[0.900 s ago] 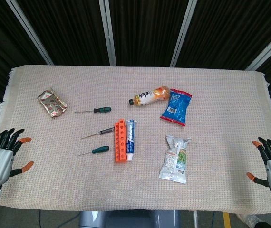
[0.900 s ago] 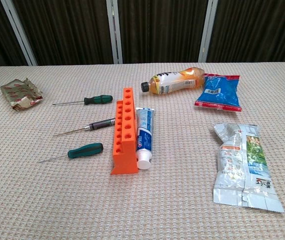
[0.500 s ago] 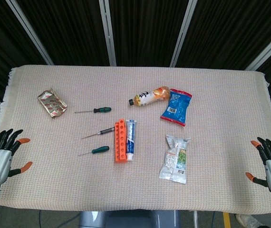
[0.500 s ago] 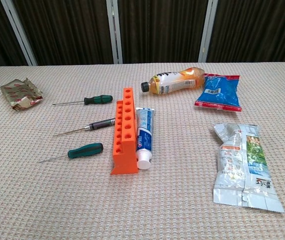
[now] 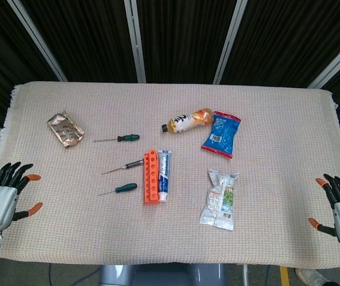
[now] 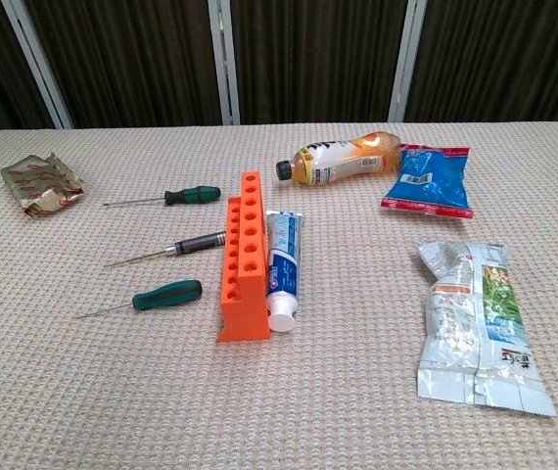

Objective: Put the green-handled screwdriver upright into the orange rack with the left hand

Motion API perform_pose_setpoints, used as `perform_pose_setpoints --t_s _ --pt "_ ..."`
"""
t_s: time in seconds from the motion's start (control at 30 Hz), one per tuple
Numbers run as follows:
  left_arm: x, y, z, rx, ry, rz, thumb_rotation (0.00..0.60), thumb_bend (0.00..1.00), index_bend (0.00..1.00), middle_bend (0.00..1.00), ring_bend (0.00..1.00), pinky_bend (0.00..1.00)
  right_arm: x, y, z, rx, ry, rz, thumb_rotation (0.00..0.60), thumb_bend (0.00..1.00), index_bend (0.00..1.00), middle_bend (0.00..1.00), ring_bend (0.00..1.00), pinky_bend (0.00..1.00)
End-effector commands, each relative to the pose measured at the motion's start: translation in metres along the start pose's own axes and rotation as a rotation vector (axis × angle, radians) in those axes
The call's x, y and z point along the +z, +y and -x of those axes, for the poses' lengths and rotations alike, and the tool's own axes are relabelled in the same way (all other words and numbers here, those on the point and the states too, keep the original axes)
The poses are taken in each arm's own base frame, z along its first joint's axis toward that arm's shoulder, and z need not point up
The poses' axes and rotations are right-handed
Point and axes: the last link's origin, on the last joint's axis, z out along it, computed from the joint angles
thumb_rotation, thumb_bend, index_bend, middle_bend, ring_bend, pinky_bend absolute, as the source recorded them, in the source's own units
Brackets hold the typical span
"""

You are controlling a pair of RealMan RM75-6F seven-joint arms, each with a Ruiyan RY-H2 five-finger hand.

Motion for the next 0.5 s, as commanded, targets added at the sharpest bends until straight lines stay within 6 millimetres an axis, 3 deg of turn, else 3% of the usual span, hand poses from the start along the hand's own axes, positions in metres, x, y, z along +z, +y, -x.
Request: perform_pose_setpoints --t_s 0.03,0.3,0.5 --pt "0.002 0.002 0.001 0.004 -0.004 0.007 0.600 0.21 0.34 0.15 0.06 0.00 0.001 0.000 0.000 -0.001 -0.001 0.002 0.600 0.00 0.14 0.05 0.00 0.02" --pt "0.022 0.011 0.005 0.009 -0.039 0.043 0.600 0.24 0.38 0.17 0.09 0.01 0.001 0.002 0.001 0.000 -0.003 0.013 0.600 0.00 0.14 0.05 0.00 0.02" --pt "0.057 0.027 0.011 -0.001 -0.109 0.098 0.600 0.25 0.39 0.17 0.09 0.02 0.000 0.004 0.004 0.006 -0.011 0.022 0.600 0.00 0.14 0.05 0.00 0.02"
